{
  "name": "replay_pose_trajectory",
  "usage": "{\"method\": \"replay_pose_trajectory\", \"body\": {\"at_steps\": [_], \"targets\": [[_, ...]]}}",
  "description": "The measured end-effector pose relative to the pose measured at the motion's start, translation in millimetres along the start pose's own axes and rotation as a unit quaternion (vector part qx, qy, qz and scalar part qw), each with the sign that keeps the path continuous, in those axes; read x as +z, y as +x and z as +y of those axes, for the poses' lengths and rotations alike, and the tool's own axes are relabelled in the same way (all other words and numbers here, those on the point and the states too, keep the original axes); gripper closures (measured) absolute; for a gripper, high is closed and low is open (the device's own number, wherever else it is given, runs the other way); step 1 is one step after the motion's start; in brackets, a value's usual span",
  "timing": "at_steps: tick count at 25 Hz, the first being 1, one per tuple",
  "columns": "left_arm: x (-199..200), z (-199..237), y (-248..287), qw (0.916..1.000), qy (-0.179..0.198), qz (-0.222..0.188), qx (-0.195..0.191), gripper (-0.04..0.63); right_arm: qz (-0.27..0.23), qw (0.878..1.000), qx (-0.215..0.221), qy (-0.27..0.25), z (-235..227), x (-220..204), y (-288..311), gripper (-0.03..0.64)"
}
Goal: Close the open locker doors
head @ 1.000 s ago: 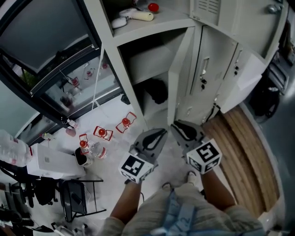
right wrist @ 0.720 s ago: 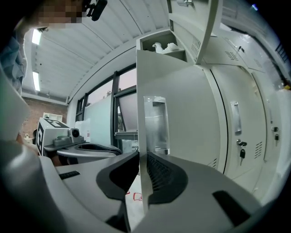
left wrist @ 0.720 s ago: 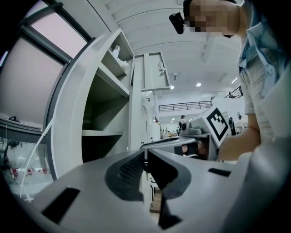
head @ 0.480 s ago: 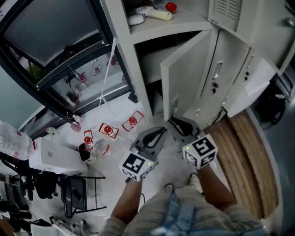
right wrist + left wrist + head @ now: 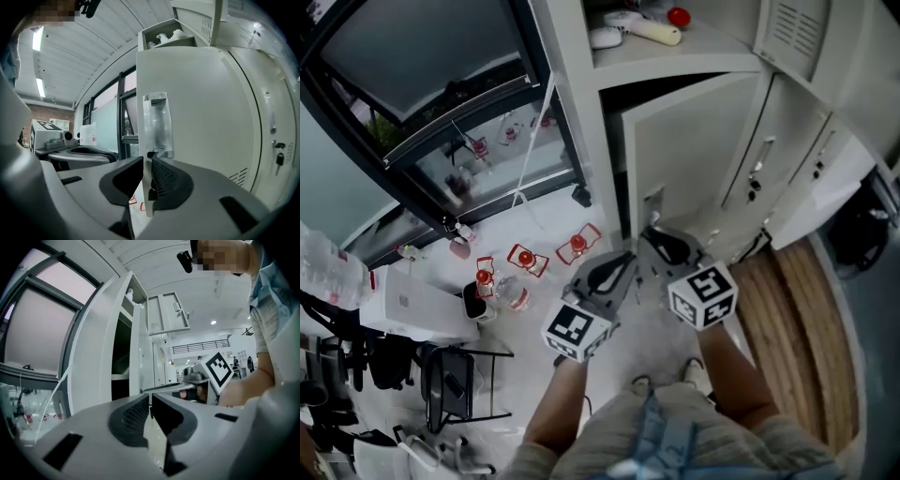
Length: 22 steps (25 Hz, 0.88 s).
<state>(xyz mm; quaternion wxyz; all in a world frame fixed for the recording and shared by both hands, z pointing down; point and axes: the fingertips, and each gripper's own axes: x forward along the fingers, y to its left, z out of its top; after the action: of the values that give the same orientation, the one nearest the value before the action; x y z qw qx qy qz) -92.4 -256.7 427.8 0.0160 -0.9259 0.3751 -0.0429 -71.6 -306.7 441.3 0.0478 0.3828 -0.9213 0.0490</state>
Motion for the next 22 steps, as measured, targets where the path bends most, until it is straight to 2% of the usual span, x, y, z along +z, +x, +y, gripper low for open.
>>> {"method": "replay_pose_trajectory", "body": {"at_steps": [4,12,22], "targets": [[-6,10,5,0.9998,0.018,0.004,0.004,0.591,-0.002,1.000,0.008,-0.006,-2,1,13,0.558],[-4,22,10,0.9996,-0.015,0.006,0.023,0.591,-0.017,1.000,0.022,-0.010,-4,8,37,0.558],[-7,34,4,0.9989,-0.020,0.011,0.041,0.591,-0.017,1.000,0.023,-0.013,-8,9,55,0.558]]}}
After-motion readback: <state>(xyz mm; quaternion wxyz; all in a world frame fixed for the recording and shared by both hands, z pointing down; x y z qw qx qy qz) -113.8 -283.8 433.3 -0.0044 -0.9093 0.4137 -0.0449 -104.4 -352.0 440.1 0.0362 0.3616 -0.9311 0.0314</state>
